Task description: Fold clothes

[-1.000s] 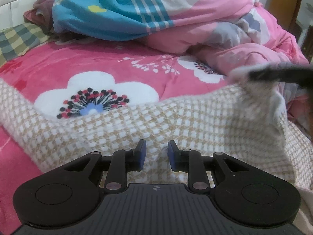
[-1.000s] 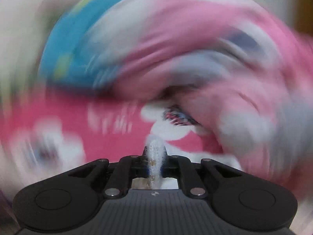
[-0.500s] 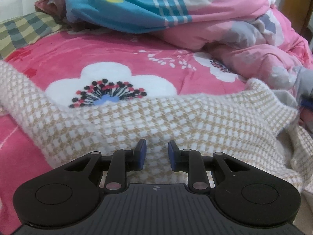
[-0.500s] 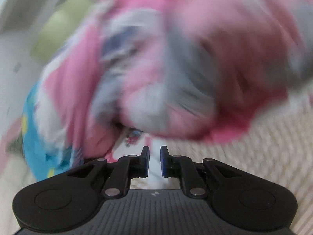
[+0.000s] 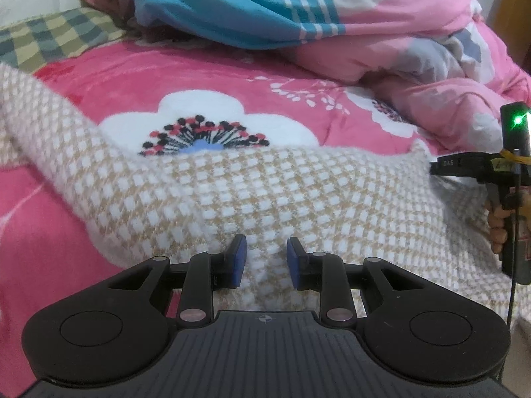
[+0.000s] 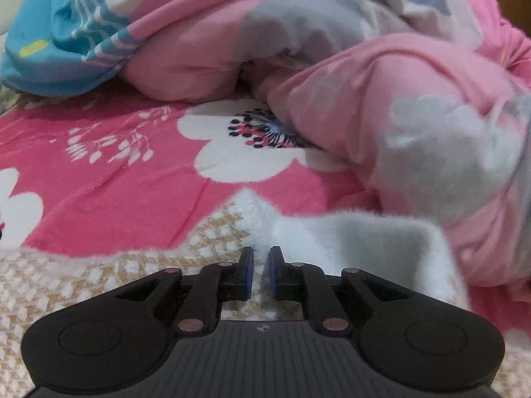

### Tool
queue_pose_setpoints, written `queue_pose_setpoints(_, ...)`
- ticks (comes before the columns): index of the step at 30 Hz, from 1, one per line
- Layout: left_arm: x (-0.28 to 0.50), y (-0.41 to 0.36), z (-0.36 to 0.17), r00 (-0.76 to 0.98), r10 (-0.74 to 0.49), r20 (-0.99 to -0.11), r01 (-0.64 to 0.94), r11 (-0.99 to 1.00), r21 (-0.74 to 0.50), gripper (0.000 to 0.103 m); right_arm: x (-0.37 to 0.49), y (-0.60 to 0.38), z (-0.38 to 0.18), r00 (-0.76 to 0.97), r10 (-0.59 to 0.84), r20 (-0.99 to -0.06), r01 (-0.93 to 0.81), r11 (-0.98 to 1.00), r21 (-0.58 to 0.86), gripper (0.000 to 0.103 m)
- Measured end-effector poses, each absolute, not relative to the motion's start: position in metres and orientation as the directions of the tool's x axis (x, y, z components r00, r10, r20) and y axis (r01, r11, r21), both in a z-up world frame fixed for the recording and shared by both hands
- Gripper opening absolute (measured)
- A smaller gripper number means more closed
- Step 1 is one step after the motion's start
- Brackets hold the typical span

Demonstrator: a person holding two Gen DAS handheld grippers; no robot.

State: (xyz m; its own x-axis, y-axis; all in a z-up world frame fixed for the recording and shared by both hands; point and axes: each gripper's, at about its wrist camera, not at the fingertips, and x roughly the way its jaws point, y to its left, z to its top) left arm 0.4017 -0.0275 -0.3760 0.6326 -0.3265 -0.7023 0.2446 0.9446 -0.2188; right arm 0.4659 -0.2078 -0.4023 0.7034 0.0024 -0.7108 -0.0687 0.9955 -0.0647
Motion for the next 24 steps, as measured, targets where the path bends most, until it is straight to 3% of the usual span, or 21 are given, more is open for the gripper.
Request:
queue_pose_setpoints(5, 0.395, -0.008, -0.374, 0.627, -0.391, -0.674, 0.217, 0.918, -0.331, 0.028, 0.441, -0.220, -0.355, 0.744, 0.037, -0.668, -0.046, 0.999, 0.004, 0.010)
queue_pose_setpoints(10, 0.381, 0.032, -0.358, 0.617, -0.435, -0.655, 0.193, 0.891, -0.410, 0.030, 0.399, -0.179, -0.298, 0.724, 0.216, -0.655, -0.229, 0.971, 0.067, 0.012)
queue_pose_setpoints(15, 0.385, 0.102, -0.346, 0.637, -0.361, -0.681, 0.052, 0.902, -0.429, 0.034, 0.375, -0.074, -0.273, 0.628, 0.445, -0.638, -0.467, 0.872, 0.148, 0.021)
queue_pose_setpoints(22, 0.399, 0.215, -0.356, 0.617, -0.195, -0.762, -0.282, 0.850, -0.445, 0.035, 0.335, 0.131, -0.288, 0.455, 0.622, -0.637, -0.845, 0.528, -0.087, 0.023)
queue_pose_setpoints(24, 0.391, 0.234, -0.359, 0.613, -0.193, -0.766, -0.313, 0.831, -0.459, 0.036, 0.330, 0.176, -0.303, 0.420, 0.630, -0.653, -0.885, 0.445, -0.139, 0.032)
